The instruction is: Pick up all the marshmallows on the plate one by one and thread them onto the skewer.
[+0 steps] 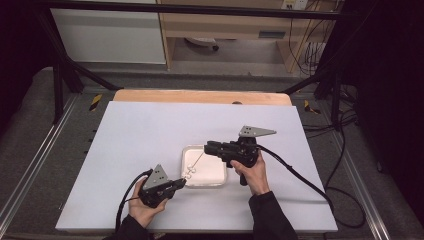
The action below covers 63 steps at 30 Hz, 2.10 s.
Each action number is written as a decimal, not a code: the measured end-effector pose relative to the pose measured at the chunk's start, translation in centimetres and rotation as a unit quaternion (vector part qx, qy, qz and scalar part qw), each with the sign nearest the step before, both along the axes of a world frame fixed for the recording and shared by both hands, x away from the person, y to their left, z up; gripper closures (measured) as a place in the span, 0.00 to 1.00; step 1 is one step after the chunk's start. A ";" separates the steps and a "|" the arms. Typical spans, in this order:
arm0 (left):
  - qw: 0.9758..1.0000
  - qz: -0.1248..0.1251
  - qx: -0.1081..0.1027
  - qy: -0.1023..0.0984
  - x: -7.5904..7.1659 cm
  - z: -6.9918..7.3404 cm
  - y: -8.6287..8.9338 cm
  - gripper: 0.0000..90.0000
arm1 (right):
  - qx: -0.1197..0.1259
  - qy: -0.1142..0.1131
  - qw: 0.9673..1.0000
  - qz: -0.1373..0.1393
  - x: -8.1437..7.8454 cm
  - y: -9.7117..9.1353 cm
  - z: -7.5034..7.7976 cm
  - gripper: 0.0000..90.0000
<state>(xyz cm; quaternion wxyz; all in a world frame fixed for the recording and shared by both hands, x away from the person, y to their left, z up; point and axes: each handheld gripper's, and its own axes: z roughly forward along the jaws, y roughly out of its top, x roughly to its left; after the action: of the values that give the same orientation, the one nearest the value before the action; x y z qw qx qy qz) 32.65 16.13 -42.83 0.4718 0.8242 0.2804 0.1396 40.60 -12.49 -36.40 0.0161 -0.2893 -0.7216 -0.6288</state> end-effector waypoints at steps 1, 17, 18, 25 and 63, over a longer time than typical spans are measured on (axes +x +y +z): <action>1.000 0.000 0.002 0.000 0.0 0.0 0.0 0.99 | -0.001 0.002 1.000 0.002 0.0 0.1 0.0 0.79; 0.999 -0.009 0.032 -0.005 -0.1 -0.2 -0.4 0.99 | -0.015 0.032 0.999 0.031 -0.1 0.9 -1.2 0.85; 0.999 -0.010 0.040 -0.006 -0.2 -0.2 -0.5 0.99 | -0.019 0.032 0.999 0.032 -0.1 0.9 -1.3 0.86; 0.998 -0.008 0.058 -0.004 -0.1 -0.3 -0.7 0.99 | -0.037 0.044 0.998 0.040 -0.2 1.3 -1.9 0.87; 0.998 -0.013 0.060 0.003 -0.1 -0.5 -1.0 0.99 | 0.007 0.025 0.999 0.019 -0.9 0.4 -2.5 0.91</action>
<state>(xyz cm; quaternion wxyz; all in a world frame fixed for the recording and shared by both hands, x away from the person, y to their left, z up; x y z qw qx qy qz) 32.55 15.16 -43.29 0.4223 0.8551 0.2619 0.1476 39.69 -12.07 -38.88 0.0479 -0.2909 -0.7219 -0.6260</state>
